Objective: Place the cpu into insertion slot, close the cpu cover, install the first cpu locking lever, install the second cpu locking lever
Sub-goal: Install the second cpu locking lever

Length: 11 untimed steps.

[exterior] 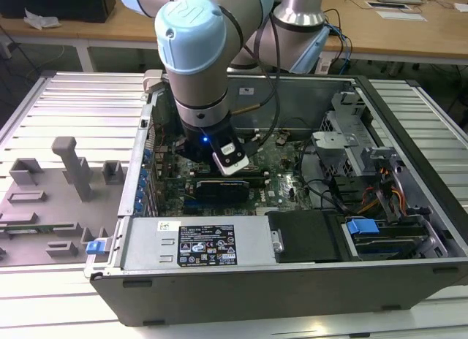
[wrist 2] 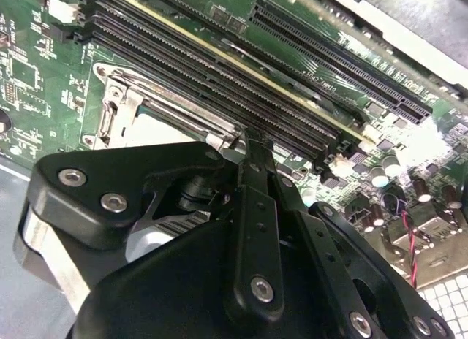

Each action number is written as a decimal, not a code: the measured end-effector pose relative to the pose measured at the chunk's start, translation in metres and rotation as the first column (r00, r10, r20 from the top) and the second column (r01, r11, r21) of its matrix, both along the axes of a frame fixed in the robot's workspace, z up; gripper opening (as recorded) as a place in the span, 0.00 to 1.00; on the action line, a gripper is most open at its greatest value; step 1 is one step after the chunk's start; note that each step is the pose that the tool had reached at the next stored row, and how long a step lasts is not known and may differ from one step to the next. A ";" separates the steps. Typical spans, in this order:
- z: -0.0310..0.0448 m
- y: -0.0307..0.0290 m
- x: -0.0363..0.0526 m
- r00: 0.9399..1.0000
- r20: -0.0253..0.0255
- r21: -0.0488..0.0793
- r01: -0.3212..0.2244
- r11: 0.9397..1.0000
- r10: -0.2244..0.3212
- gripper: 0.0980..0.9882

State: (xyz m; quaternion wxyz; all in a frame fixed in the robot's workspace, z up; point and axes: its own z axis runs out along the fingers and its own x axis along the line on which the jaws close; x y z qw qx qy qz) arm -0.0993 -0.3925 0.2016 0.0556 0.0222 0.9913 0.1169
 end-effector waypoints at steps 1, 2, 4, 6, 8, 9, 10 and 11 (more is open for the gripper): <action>-0.0004 0.0000 -0.0004 1.000 0.000 0.001 0.000 1.000 0.000 0.01; -0.0008 0.0000 -0.0009 1.000 0.000 0.002 0.000 1.000 0.000 0.01; -0.0020 0.0001 -0.0032 1.000 0.001 0.003 0.000 1.000 0.000 0.01; -0.0023 0.0003 -0.0032 1.000 0.001 0.005 0.000 1.000 0.000 0.01; -0.0027 0.0013 -0.0033 1.000 0.001 0.006 0.000 1.000 0.000 0.01; -0.0029 0.0021 -0.0033 1.000 0.001 0.006 0.000 1.000 0.000 0.01; -0.0031 0.0026 -0.0033 1.000 0.001 0.006 0.000 1.000 0.000 0.01; -0.0033 0.0031 -0.0033 1.000 0.001 0.006 0.000 1.000 0.000 0.01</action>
